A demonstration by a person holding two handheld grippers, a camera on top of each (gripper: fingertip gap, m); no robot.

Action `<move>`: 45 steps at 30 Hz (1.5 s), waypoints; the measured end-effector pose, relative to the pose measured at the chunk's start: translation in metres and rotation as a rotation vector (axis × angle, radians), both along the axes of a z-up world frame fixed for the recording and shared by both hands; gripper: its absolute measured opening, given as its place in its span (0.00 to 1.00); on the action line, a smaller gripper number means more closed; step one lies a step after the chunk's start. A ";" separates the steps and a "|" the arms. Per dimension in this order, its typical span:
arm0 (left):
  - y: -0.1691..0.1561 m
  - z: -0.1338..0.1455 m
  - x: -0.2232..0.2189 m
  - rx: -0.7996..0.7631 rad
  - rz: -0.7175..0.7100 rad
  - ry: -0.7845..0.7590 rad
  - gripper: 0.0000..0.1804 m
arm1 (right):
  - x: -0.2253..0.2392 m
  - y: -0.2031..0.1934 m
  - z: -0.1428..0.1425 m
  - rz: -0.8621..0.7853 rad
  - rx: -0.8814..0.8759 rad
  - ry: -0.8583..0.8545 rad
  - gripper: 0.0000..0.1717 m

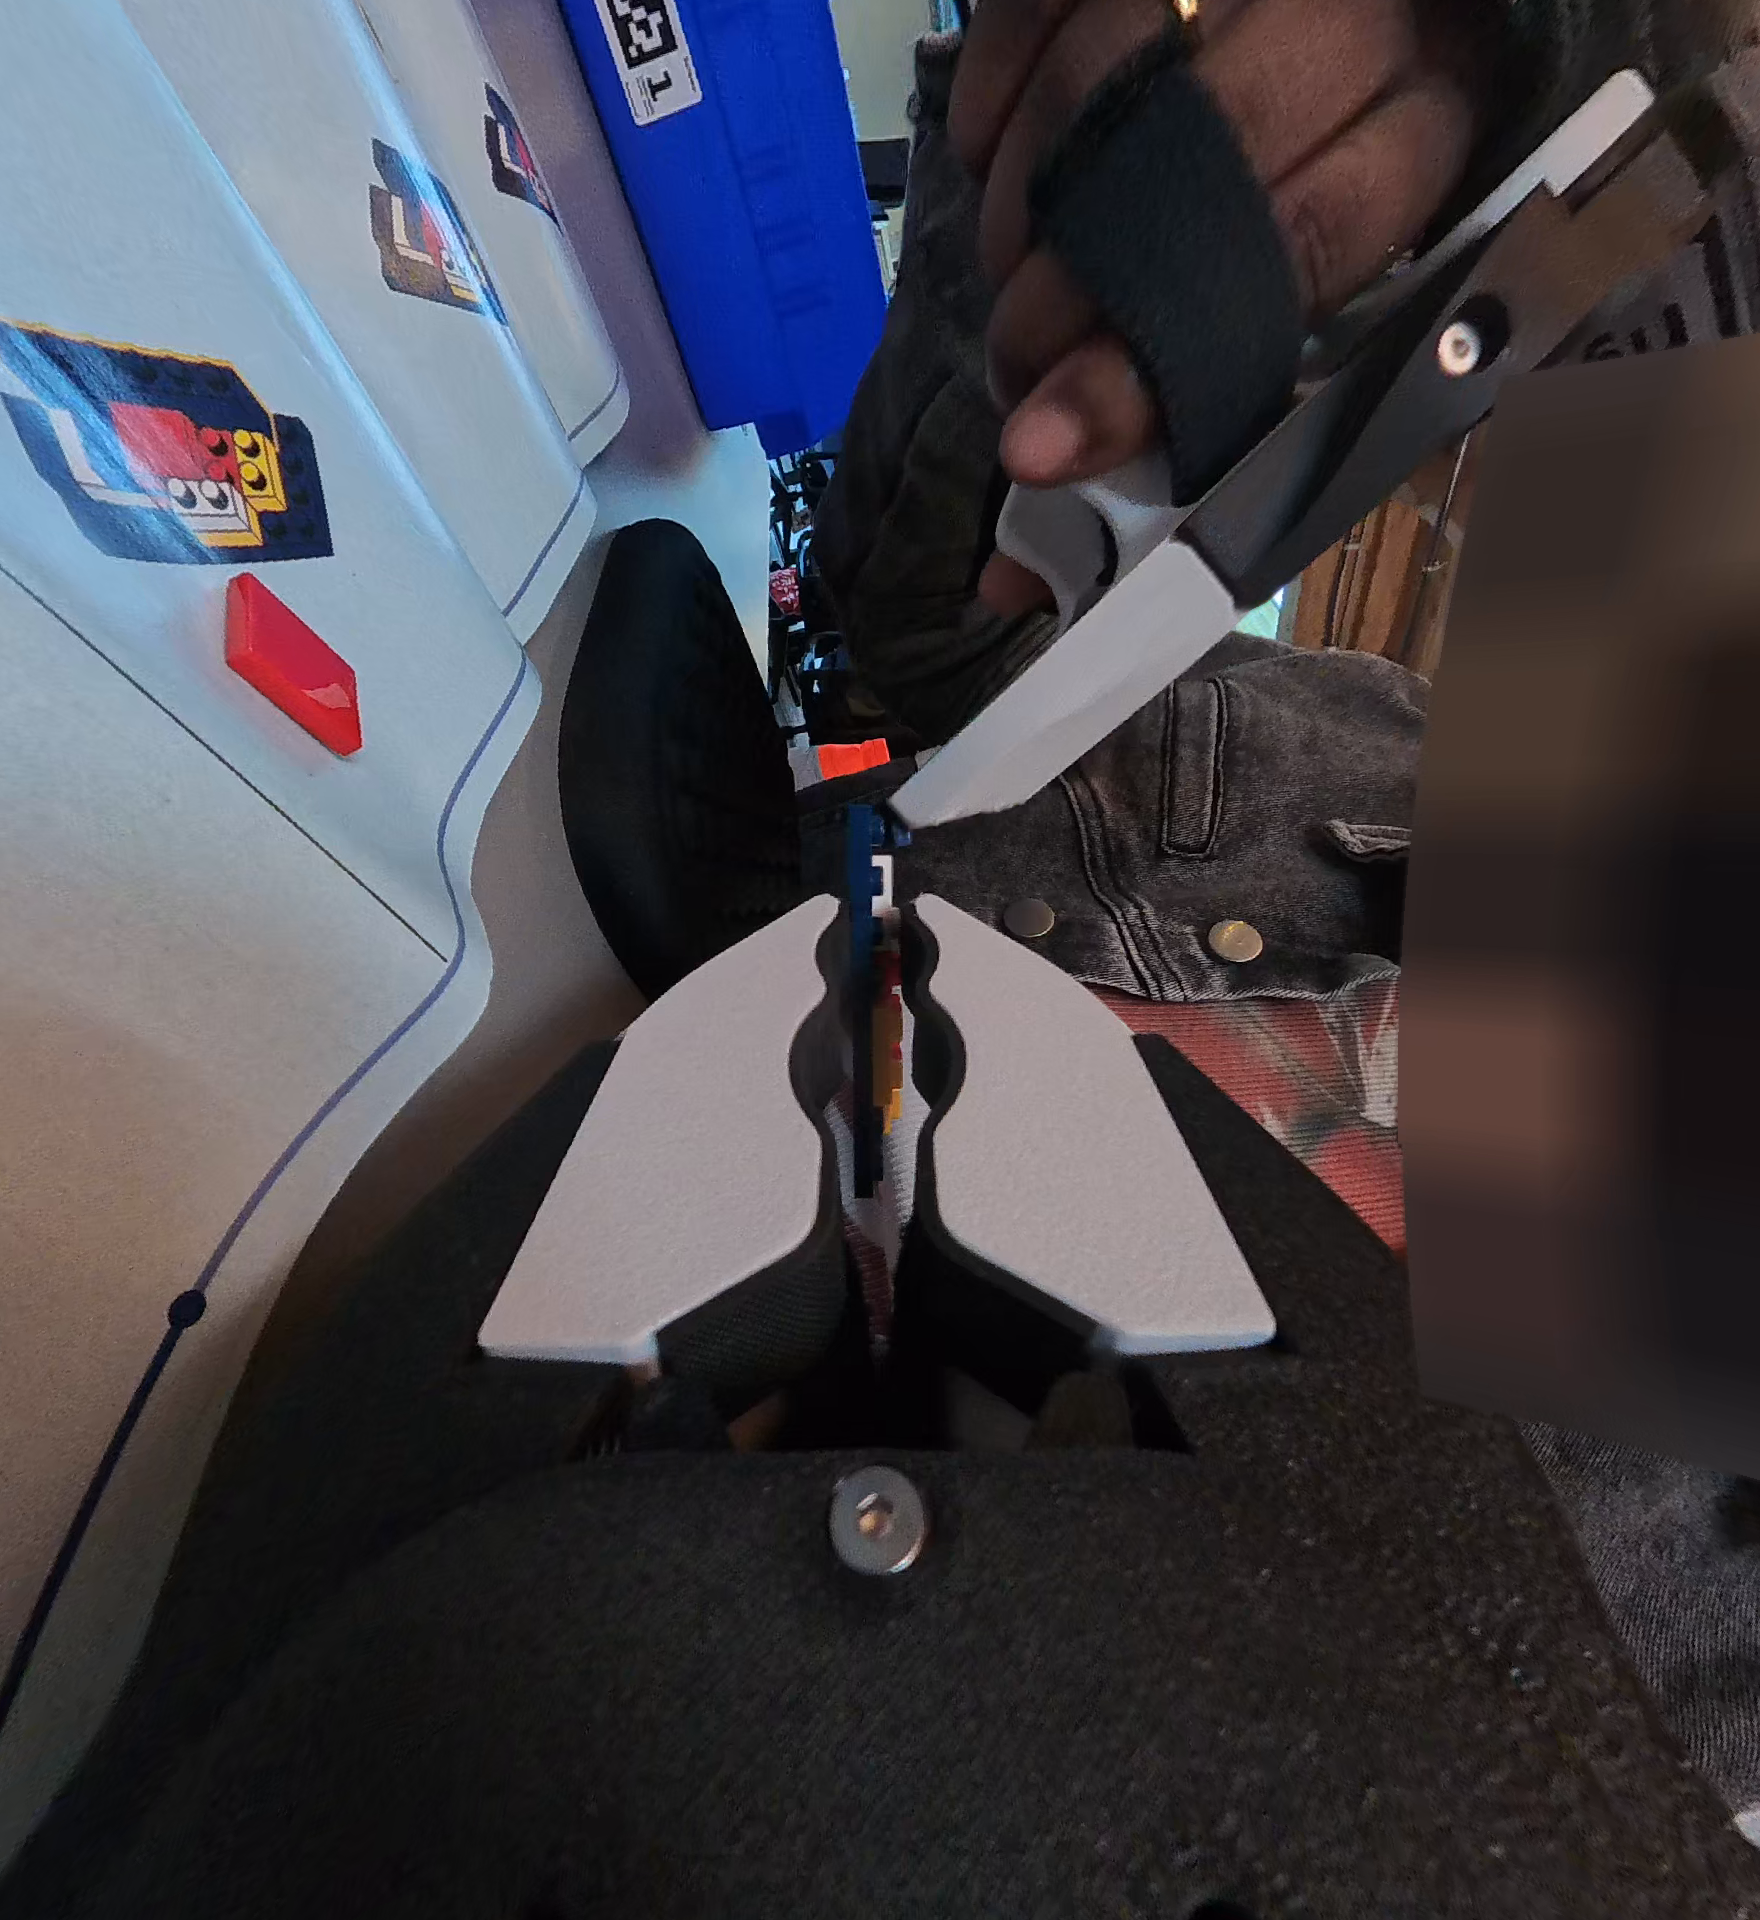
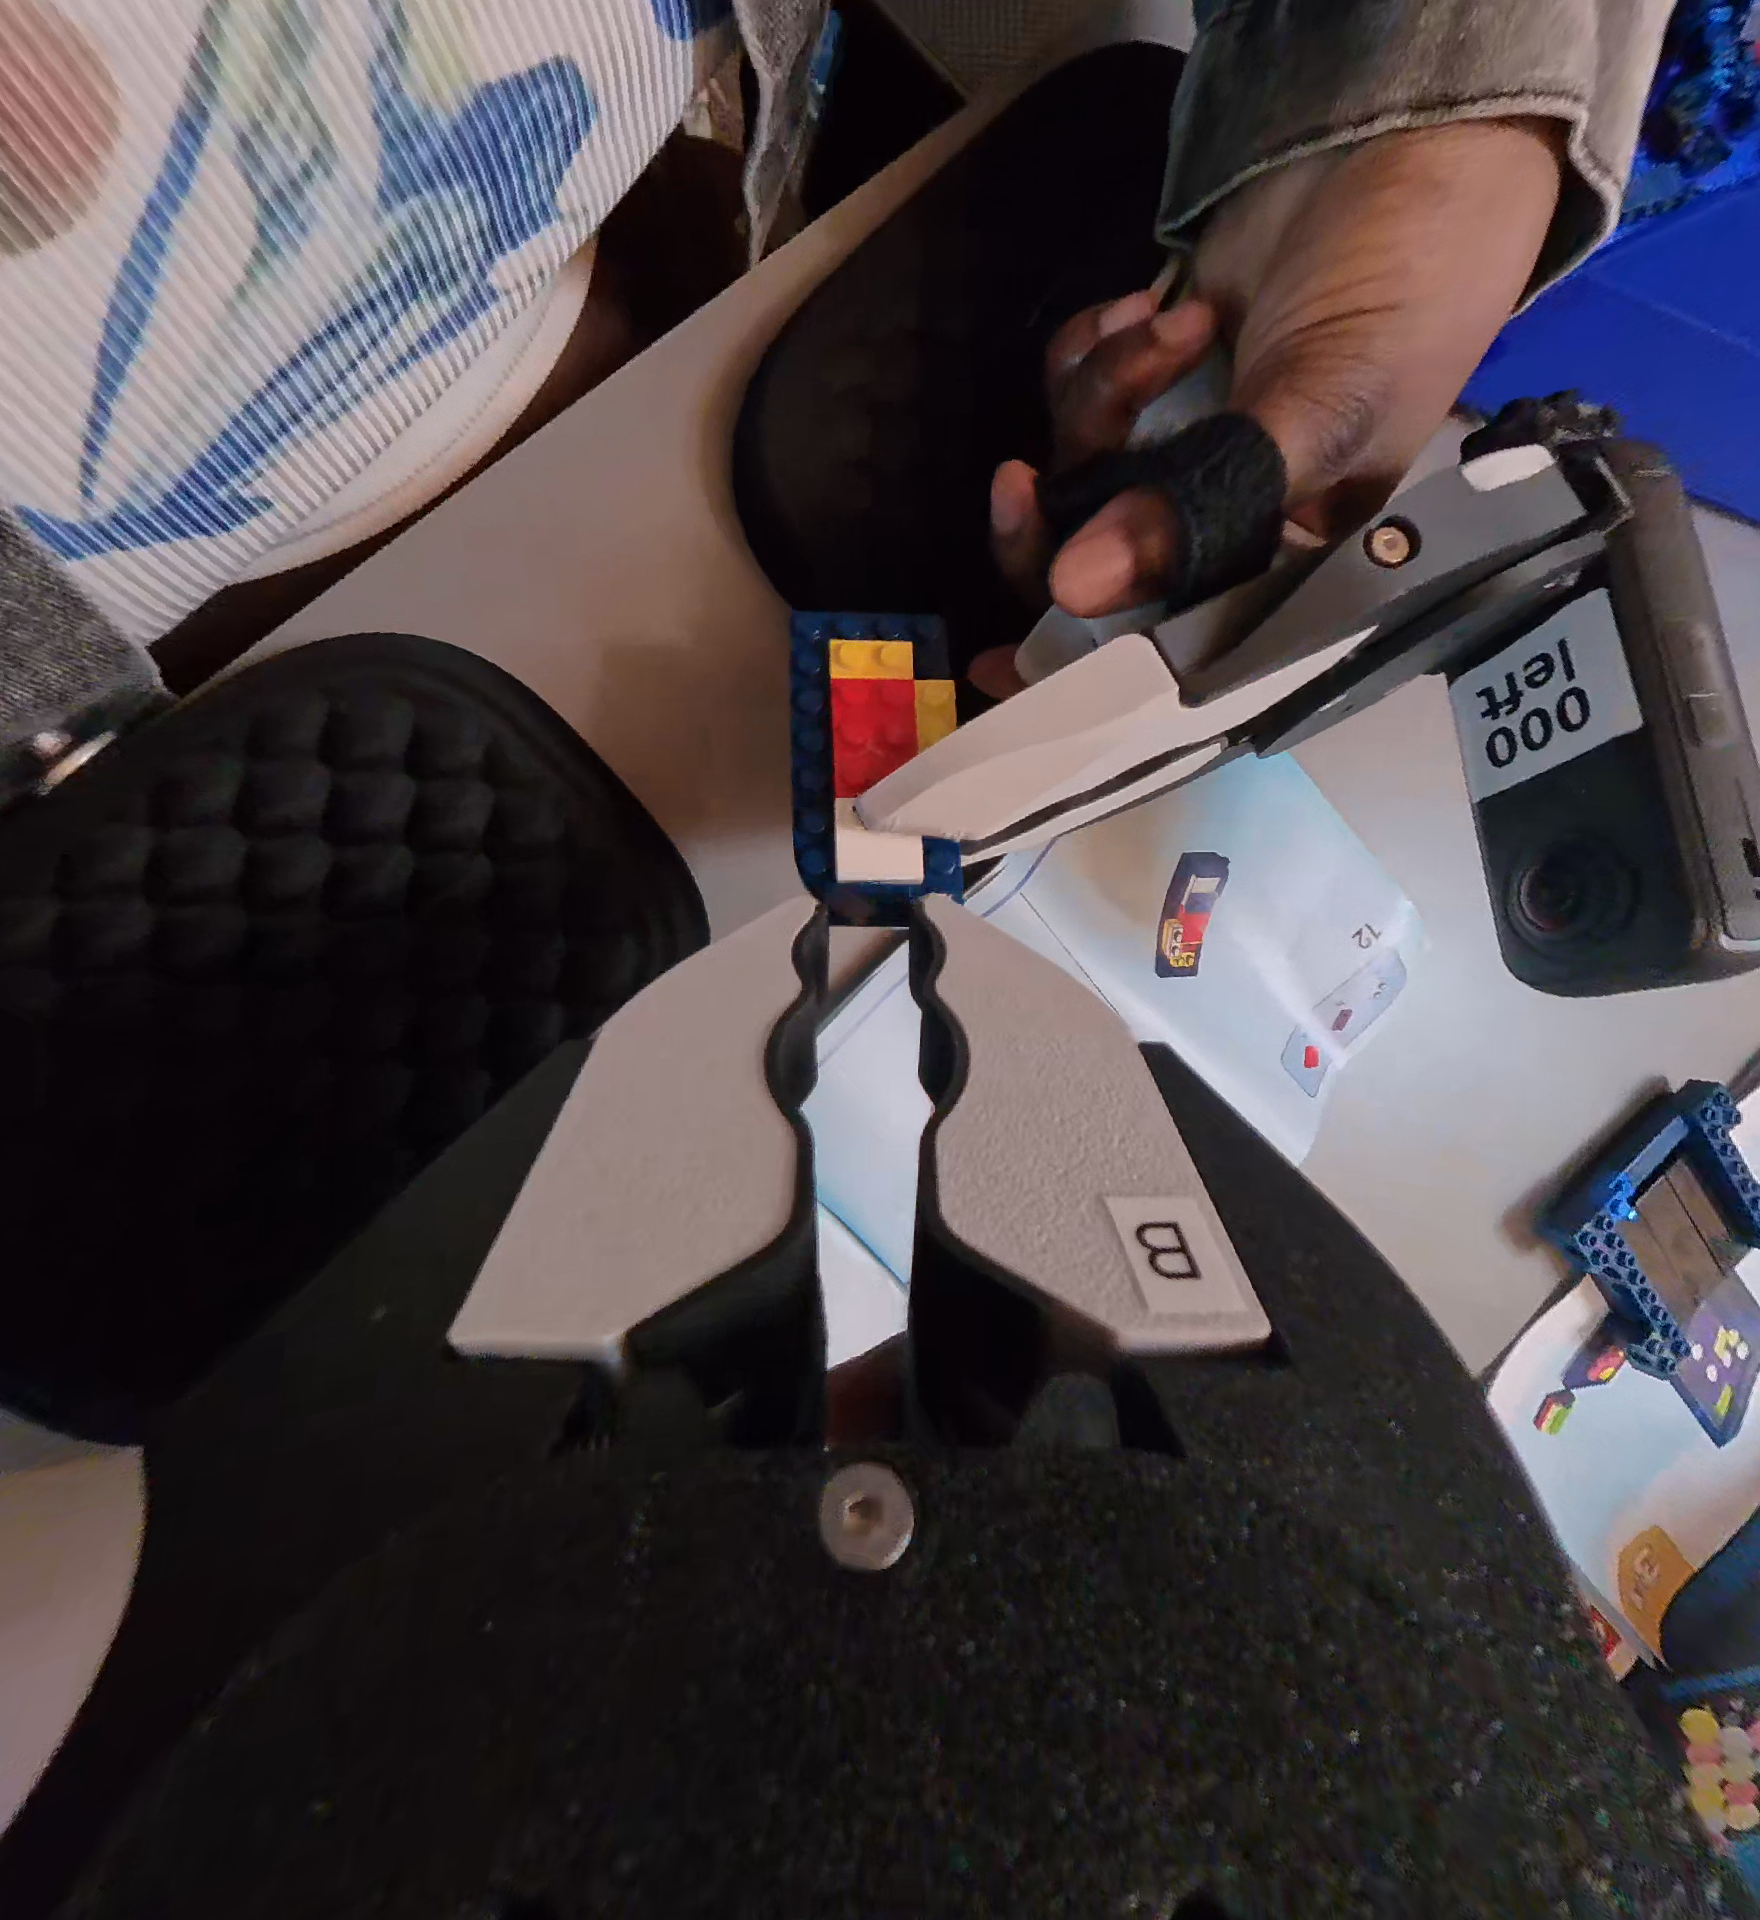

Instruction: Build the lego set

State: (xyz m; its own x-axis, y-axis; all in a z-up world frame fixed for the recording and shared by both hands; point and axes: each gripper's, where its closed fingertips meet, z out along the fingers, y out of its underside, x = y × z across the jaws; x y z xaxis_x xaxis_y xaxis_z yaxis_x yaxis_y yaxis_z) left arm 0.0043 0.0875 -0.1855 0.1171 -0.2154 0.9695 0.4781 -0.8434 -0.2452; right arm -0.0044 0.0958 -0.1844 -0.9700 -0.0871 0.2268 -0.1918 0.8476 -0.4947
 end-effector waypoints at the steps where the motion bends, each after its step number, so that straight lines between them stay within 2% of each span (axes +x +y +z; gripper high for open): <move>1: 0.000 0.000 0.000 0.000 0.000 -0.001 0.04 | 0.000 0.000 0.000 0.004 0.008 -0.003 0.09; 18: -0.001 0.002 0.000 0.010 -0.003 -0.015 0.04 | -0.004 0.000 0.001 0.014 0.058 -0.028 0.09; 45: 0.000 0.006 -0.003 0.024 0.010 -0.055 0.04 | -0.011 -0.002 0.006 -0.034 -0.011 -0.029 0.11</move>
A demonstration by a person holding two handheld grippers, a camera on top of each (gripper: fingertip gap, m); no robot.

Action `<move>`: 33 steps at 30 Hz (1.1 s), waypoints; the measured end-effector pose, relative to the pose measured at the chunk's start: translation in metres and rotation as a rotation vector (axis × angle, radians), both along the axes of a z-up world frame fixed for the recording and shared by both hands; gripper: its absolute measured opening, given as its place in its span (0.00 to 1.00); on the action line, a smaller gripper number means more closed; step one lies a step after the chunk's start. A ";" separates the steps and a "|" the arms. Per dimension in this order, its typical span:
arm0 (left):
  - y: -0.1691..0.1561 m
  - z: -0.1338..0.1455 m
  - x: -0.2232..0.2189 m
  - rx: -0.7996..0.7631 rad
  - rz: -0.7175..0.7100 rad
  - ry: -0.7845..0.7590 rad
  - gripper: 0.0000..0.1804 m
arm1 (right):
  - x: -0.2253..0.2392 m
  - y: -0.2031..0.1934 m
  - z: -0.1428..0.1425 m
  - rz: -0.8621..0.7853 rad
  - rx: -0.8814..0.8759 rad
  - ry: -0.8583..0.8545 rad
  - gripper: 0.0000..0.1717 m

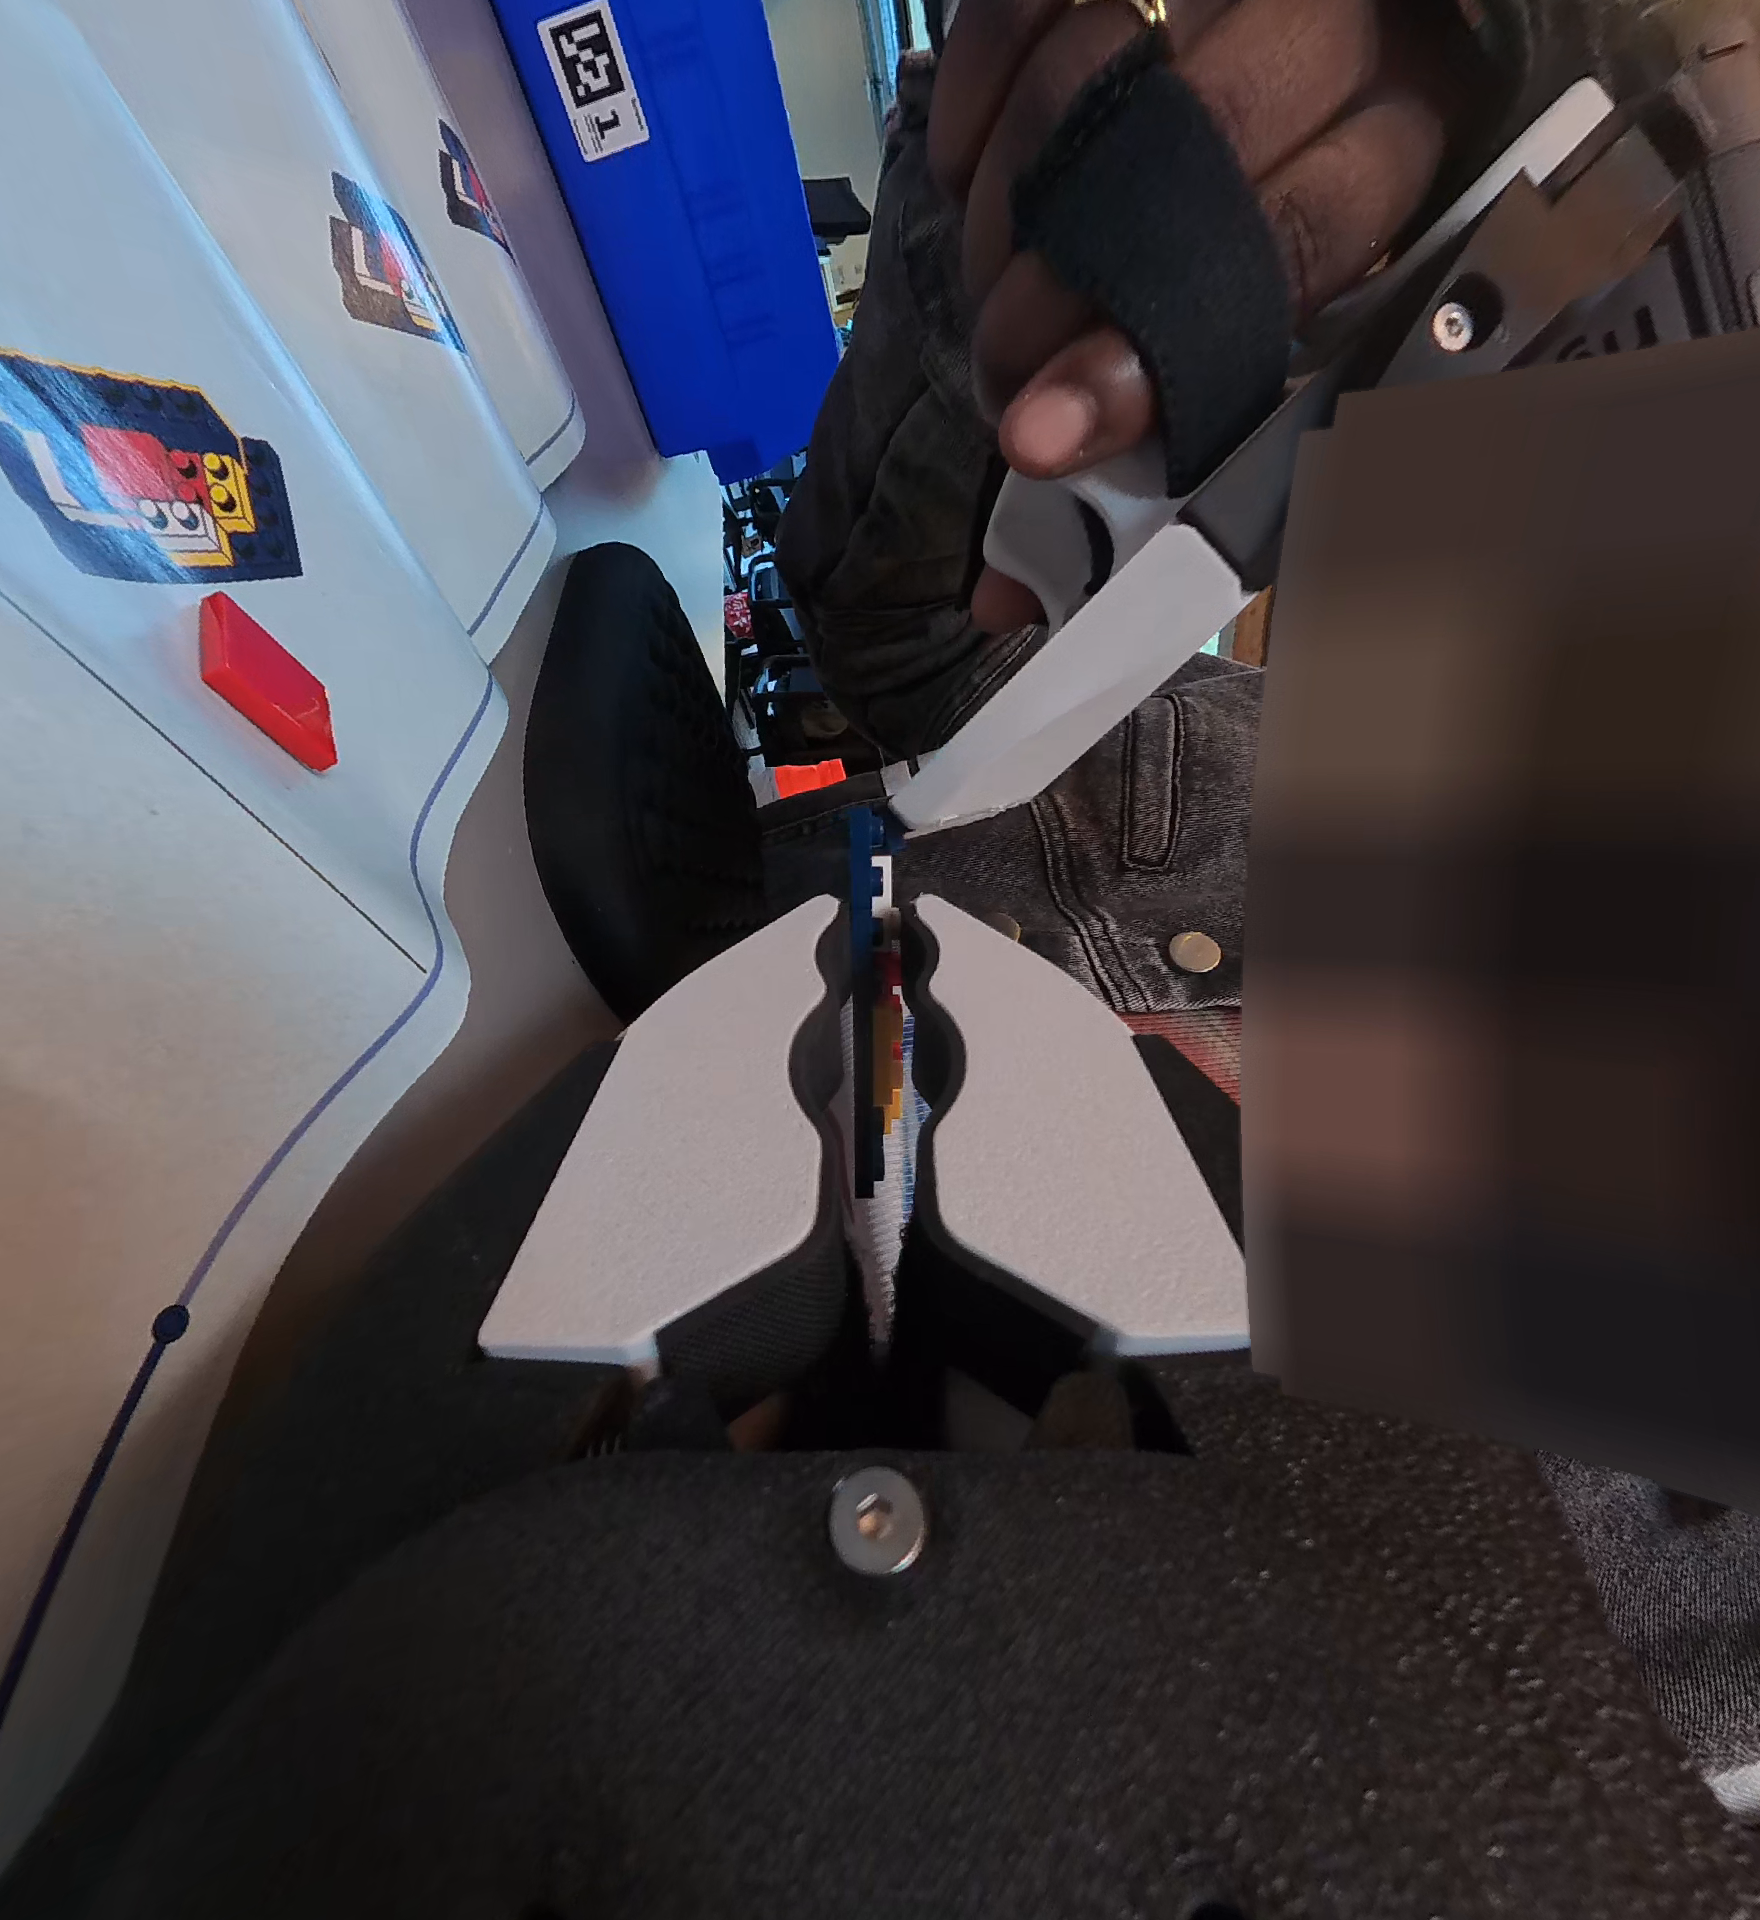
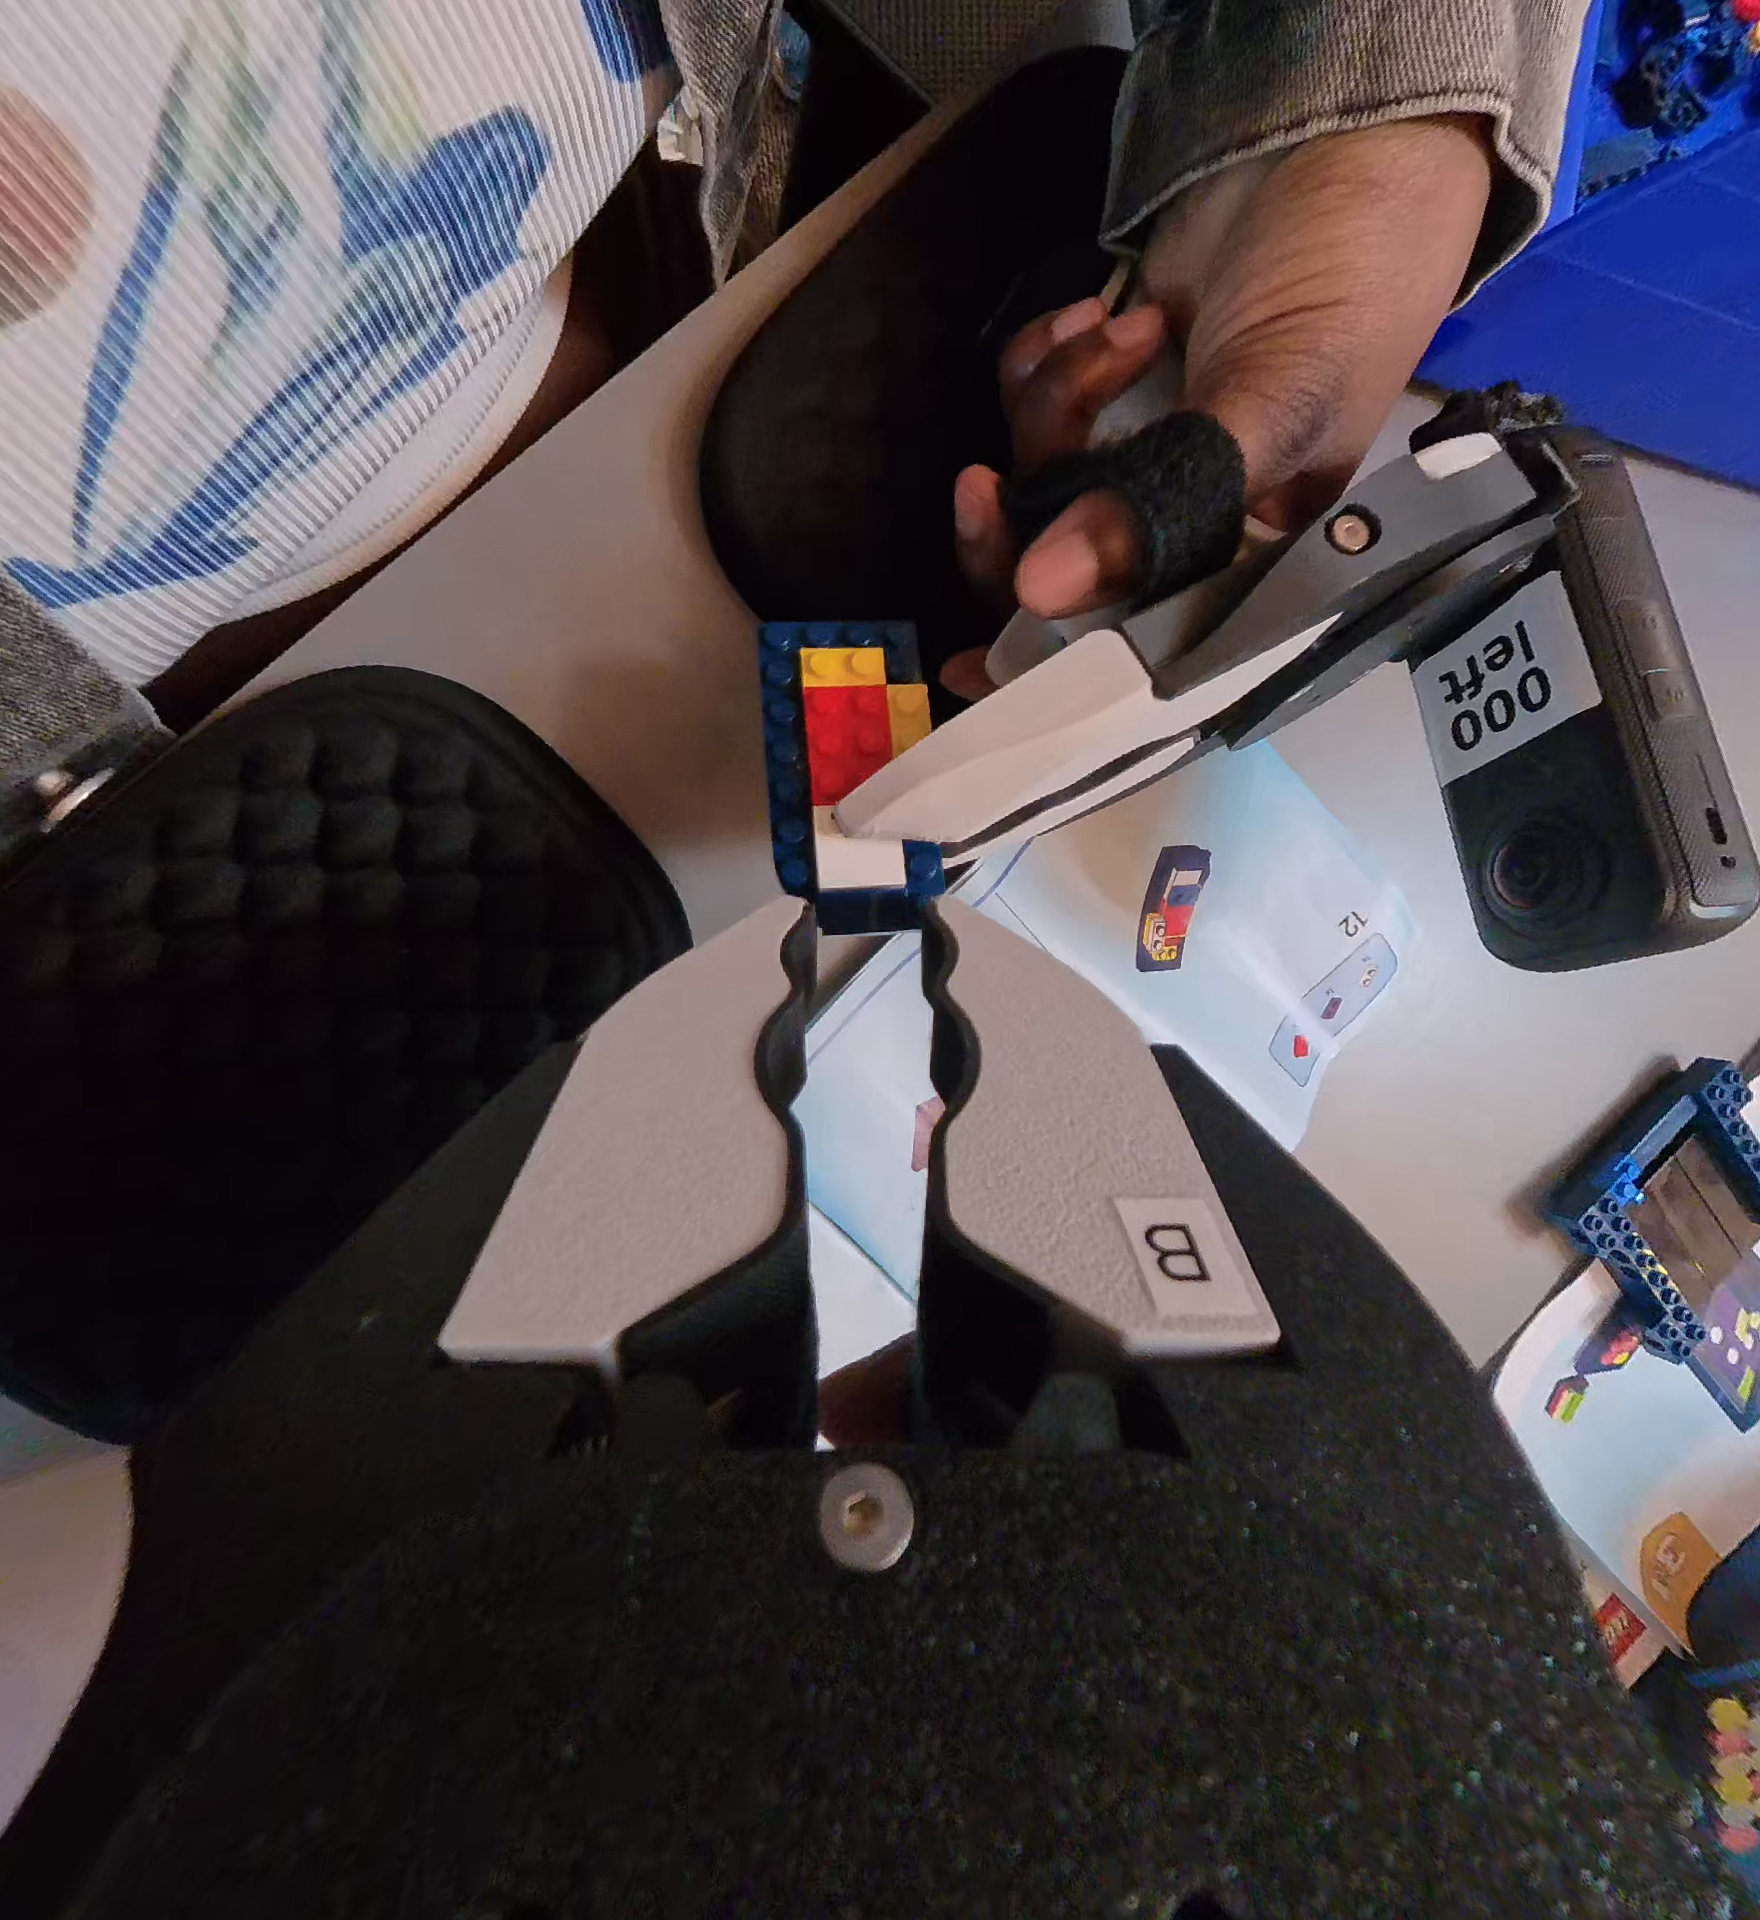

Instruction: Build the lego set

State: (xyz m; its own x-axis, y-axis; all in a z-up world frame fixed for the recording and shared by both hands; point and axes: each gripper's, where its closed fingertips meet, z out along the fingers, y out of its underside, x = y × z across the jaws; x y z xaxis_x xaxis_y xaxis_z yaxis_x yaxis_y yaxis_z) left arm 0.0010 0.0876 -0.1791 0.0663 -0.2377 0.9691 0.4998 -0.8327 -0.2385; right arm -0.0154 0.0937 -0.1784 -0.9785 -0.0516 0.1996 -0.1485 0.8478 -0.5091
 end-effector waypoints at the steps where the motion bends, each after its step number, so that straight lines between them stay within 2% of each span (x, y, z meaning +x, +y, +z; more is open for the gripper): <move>1: 0.000 0.000 0.000 0.000 0.000 -0.001 0.04 | 0.000 -0.001 0.000 0.000 -0.005 0.002 0.11; 5: 0.000 0.001 -0.001 0.005 0.006 -0.007 0.04 | -0.004 -0.002 0.009 -0.043 -0.069 -0.004 0.13; 6: 0.000 0.002 -0.001 0.008 0.010 -0.009 0.04 | -0.008 0.000 0.013 -0.106 -0.115 -0.020 0.13; 8: 0.001 0.003 -0.003 0.018 0.019 -0.015 0.04 | -0.021 0.012 0.021 -0.332 -0.255 -0.122 0.14; 11: 0.001 0.007 -0.006 0.041 0.038 -0.032 0.04 | -0.030 0.028 0.028 -0.693 -0.668 -0.530 0.19; 13: 0.001 0.009 -0.007 0.054 0.046 -0.040 0.04 | -0.030 0.033 0.026 -0.846 -0.951 -0.791 0.16; 15: 0.001 0.010 -0.008 0.061 0.055 -0.044 0.04 | -0.022 0.029 0.012 -0.928 -1.074 -0.945 0.16; 20: 0.002 0.010 -0.008 0.064 0.060 -0.045 0.04 | -0.010 0.007 0.015 -0.934 -1.301 -1.145 0.14; 33: 0.001 0.008 -0.007 0.060 0.054 -0.022 0.04 | -0.009 -0.002 0.009 -0.908 -1.290 -1.160 0.05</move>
State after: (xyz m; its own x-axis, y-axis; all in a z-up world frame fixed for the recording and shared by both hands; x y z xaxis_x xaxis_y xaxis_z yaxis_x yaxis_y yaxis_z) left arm -0.0056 0.0888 -0.1713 0.0597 -0.2922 0.9545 0.5494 -0.7887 -0.2758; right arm -0.0246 0.0920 -0.1693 -0.2909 0.0855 -0.9529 0.8523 -0.4294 -0.2987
